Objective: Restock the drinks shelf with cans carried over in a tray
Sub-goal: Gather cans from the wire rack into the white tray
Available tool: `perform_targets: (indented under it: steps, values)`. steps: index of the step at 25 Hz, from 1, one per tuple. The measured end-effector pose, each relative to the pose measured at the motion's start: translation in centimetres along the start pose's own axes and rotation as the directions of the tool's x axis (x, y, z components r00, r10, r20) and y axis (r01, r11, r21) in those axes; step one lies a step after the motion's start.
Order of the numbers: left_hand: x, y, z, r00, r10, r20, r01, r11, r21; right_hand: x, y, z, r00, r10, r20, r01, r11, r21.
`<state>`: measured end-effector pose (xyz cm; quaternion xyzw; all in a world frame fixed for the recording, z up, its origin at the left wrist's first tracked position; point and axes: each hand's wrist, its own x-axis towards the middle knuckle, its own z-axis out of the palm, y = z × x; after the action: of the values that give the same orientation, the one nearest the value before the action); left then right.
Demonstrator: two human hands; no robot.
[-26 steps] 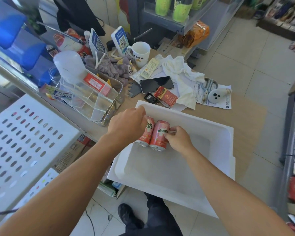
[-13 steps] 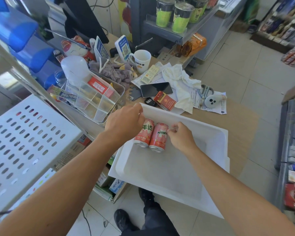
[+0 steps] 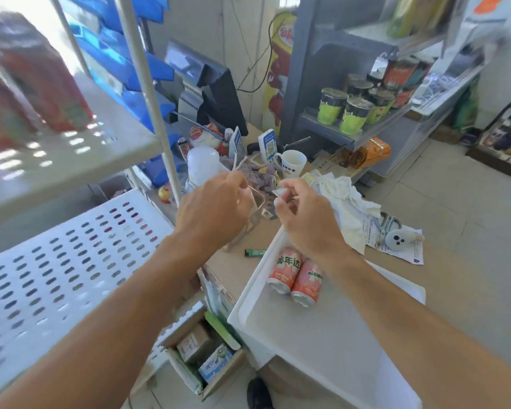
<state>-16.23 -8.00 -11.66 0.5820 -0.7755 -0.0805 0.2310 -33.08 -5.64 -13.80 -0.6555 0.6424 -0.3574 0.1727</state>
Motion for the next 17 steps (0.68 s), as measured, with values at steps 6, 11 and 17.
perform_targets:
  steps: [6, 11, 17]
  values:
    - [-2.2, -3.2, -9.7, 0.962, -0.099, -0.253, 0.108, 0.994, 0.023, 2.3, -10.0, 0.7, 0.945, -0.325, -0.029, 0.326, 0.945, 0.028]
    - [-5.0, -7.5, -15.8, 0.893, -0.209, -0.398, 0.263, 0.961, 0.087, 3.5, -17.2, 3.6, 0.874, -0.485, 0.006, 0.477, 0.862, 0.171]
    - [-7.2, -10.9, -17.3, 0.823, -0.369, -0.431, 0.45, 0.887, 0.1, 6.8, -22.9, 9.3, 0.837, -0.54, 0.086, 0.504, 0.823, 0.261]
